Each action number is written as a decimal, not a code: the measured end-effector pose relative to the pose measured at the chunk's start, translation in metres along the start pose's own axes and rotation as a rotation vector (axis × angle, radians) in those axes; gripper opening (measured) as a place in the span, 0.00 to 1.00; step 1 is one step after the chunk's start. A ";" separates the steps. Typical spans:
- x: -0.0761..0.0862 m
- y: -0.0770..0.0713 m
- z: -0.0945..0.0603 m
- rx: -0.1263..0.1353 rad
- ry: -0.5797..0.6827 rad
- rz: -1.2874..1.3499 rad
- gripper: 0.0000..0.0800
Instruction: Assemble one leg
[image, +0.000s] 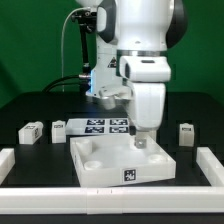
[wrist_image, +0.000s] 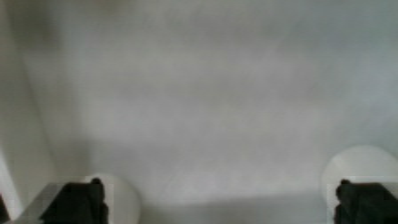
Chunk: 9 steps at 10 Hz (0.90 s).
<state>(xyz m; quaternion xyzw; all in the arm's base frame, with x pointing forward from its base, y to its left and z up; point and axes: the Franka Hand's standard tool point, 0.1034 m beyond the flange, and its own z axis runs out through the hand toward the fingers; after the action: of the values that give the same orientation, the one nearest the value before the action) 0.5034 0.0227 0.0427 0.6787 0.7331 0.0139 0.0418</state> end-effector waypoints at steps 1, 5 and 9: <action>0.001 0.000 0.001 0.001 0.001 -0.002 0.81; -0.016 -0.015 0.006 0.021 0.001 -0.107 0.81; -0.034 -0.063 0.014 0.078 -0.001 -0.176 0.81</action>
Offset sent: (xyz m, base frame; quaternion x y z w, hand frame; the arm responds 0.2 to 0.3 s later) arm -0.0088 -0.0149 -0.0033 -0.0059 0.0189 -0.1216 0.9924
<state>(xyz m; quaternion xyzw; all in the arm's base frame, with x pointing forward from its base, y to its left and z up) 0.4442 -0.0170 0.0252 0.6127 0.7899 -0.0189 0.0167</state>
